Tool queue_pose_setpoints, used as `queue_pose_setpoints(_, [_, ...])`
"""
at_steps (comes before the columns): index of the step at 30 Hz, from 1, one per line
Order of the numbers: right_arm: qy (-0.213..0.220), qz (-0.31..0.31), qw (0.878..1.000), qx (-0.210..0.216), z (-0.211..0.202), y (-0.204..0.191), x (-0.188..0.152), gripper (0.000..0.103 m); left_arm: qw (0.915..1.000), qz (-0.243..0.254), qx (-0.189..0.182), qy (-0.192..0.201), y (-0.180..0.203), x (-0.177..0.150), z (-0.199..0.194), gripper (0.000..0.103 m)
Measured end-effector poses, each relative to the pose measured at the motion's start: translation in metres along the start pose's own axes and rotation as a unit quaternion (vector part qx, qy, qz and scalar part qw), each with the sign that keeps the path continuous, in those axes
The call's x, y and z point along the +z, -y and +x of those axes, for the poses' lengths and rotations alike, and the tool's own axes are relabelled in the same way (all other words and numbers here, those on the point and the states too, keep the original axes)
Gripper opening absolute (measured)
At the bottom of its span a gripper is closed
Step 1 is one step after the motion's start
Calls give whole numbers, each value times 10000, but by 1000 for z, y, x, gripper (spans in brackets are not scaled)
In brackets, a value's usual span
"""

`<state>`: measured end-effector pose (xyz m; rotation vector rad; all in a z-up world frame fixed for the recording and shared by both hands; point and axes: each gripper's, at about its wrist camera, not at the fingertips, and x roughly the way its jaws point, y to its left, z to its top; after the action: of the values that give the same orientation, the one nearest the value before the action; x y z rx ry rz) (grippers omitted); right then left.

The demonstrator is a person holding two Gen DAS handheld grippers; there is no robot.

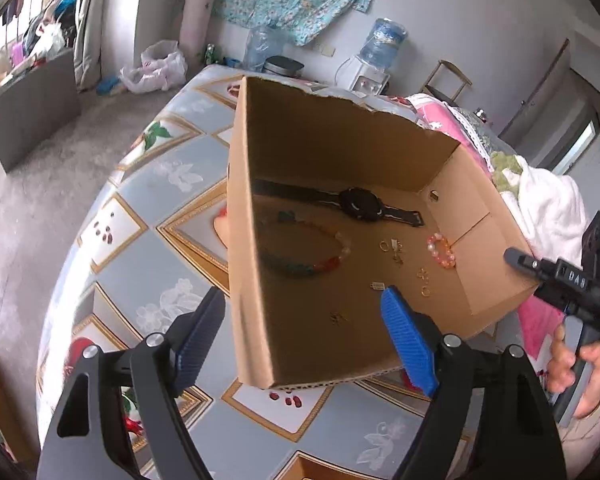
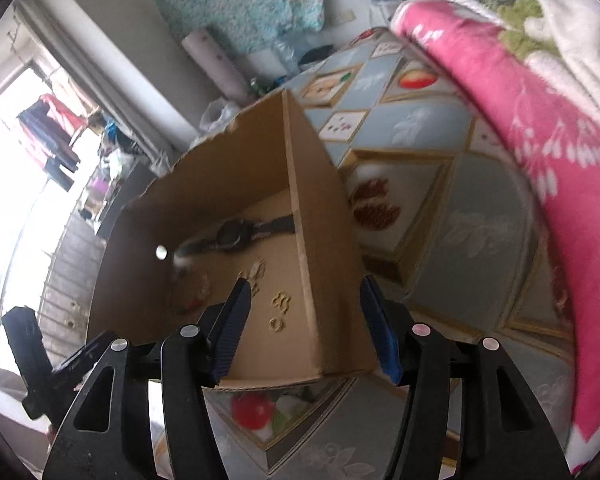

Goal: Organize jewelry

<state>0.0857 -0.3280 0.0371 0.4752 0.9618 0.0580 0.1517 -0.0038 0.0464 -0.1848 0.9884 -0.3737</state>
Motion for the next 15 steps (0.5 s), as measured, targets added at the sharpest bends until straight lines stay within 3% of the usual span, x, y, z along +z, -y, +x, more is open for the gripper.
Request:
queue_pose_setpoints(5, [-6, -282, 9991, -309, 1, -14, -3, 59, 10000, -83, -30, -2, -1, 0, 0, 80])
queue_pose_setpoints(15, [-31, -368, 9983, -453, 1, -17, -5, 59, 9999, -106, -56, -8, -2, 0, 0, 80])
